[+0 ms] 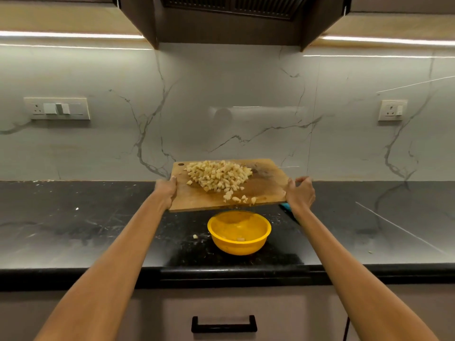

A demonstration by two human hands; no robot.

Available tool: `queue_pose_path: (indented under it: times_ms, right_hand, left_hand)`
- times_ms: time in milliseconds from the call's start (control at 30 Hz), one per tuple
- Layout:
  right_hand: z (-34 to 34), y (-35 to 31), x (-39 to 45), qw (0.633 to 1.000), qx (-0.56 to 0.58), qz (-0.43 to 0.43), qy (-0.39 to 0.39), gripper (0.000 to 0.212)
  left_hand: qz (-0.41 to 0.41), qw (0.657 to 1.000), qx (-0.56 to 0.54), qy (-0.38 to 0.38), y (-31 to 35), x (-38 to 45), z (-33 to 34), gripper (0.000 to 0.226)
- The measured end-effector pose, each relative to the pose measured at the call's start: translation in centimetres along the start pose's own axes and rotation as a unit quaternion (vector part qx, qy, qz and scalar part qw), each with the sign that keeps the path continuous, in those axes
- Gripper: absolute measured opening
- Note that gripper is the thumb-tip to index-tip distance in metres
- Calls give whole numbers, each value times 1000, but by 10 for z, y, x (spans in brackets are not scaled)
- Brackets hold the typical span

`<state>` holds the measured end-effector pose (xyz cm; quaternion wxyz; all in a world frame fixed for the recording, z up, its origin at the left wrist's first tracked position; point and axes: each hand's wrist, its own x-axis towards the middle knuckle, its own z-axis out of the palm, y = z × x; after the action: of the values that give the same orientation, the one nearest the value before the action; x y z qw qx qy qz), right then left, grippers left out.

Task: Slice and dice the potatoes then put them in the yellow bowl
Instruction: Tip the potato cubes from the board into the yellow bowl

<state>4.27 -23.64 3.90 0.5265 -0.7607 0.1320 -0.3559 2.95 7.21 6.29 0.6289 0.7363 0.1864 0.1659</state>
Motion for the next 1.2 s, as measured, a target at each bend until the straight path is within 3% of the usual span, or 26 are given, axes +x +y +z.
queue_pose_path:
  times_ms: [267,433,567,633,700,767,867,967,1100,1200]
  right_hand:
    - [-3,-5,5,999,38,1,12,36]
    - [-3,15,-7,999,44,18,-9,35]
    - [-5,21,-13,999,-5,-29,-29,30]
    - [-5,20,-20,991,-108,-73,-34,33]
    - [-1,22,-28,962,-222,-160,-19,38]
    - [7,12,-35,937,-241,-249,-43,44]
    - [25,-22,-45,896,-179,-371,-165,42]
    - [48,-60,-66,821,-148,-474,-281,30]
    - [86,-87,-88,726,-216,-553,-348,31]
    - [91,-84,-95,704,-247,-569,-346,25]
  left_hand:
    - [-31,998,29,-48,-1,-10,6,39]
    - [-4,999,51,18,-17,-15,11,50]
    - [-11,999,44,26,-29,-11,11,47]
    - [-9,999,34,33,-30,-9,11,45]
    - [-8,999,18,30,-32,-9,12,44]
    - [-8,1000,1,25,-34,-10,14,44]
    - [-19,1000,-15,13,-37,-8,17,43]
    - [-20,999,-27,1,-36,-9,19,39]
    - [-12,999,-37,-6,-30,-10,22,38]
    - [-9,999,-46,-7,-30,-10,22,38]
